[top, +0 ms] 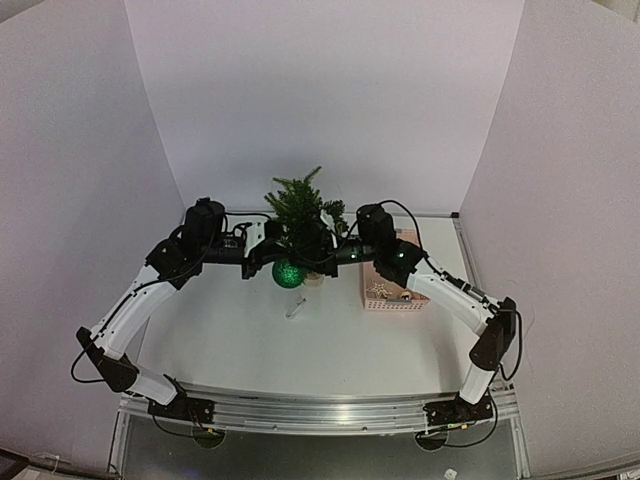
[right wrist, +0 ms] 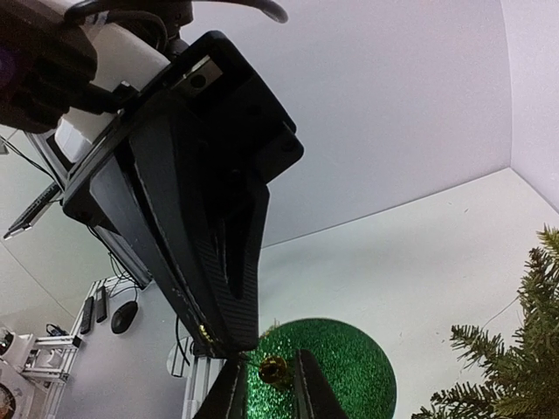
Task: Decorate the small christmas tree
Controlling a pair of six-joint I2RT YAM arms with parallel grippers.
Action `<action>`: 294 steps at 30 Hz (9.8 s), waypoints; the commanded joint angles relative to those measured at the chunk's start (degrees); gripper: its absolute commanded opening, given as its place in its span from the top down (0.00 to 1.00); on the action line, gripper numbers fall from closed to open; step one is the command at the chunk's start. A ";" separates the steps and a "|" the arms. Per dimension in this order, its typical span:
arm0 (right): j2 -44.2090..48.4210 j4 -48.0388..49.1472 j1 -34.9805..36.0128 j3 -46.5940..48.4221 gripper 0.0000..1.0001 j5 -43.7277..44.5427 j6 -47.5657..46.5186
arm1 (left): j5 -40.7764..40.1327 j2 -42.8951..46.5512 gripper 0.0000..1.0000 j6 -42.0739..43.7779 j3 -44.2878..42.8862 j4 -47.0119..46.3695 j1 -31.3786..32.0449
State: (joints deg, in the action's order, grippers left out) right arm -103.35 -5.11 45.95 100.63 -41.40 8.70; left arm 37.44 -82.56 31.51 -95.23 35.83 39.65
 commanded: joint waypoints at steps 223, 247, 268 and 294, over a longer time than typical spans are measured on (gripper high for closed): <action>-10.42 9.66 1.88 8.62 0.80 4.72 3.03 | 5.35 -7.44 1.00 -6.52 -11.69 12.96 -9.07; -8.74 9.86 1.72 5.79 0.83 4.88 2.99 | 5.36 -7.83 1.00 -5.97 -12.64 13.03 -9.04; -5.14 9.86 1.10 0.53 1.00 12.92 5.01 | 3.09 -6.29 1.00 -6.09 -9.66 14.38 -9.14; -4.25 9.27 1.12 -0.97 1.00 10.93 4.25 | 7.07 -7.00 0.52 -4.05 -9.36 13.55 -12.59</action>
State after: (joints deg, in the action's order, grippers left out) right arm -109.40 4.36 47.29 99.83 -29.93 13.34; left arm 40.82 -90.78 26.11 -104.12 50.13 29.25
